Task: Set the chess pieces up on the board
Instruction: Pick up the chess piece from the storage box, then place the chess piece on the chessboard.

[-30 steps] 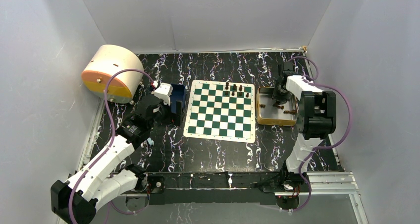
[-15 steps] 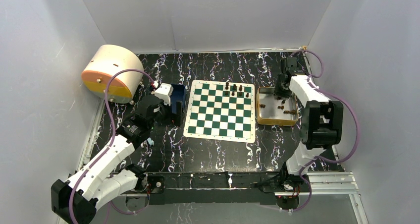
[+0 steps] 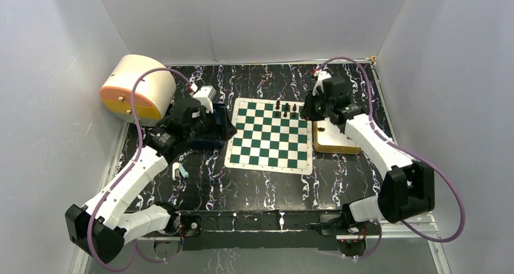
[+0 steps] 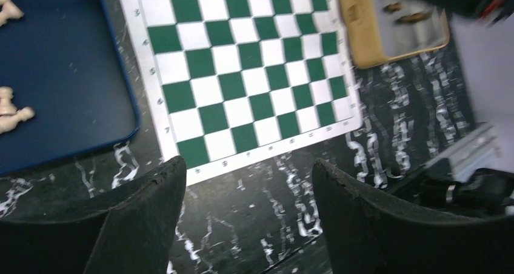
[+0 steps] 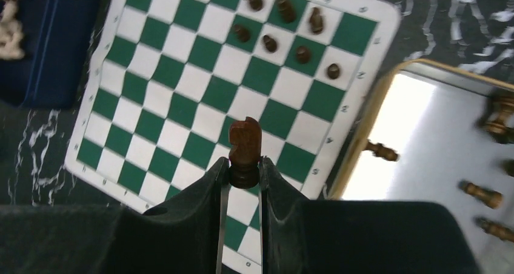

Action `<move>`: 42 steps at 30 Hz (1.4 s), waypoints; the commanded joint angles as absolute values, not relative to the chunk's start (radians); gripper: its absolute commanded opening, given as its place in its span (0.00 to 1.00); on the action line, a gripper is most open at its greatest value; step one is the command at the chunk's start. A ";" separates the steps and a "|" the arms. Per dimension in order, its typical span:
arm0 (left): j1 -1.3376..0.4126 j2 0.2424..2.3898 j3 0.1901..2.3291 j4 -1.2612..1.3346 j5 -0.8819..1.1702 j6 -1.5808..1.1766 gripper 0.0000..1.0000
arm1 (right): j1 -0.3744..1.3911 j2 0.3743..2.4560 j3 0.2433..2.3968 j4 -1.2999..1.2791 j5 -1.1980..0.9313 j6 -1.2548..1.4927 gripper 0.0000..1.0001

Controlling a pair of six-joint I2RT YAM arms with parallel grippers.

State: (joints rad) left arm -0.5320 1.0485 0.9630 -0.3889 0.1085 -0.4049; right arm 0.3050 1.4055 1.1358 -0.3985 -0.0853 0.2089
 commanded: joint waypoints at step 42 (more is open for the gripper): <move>-0.589 1.444 1.244 -0.255 0.494 -0.809 0.40 | 0.651 1.154 0.840 0.147 -0.420 0.060 0.23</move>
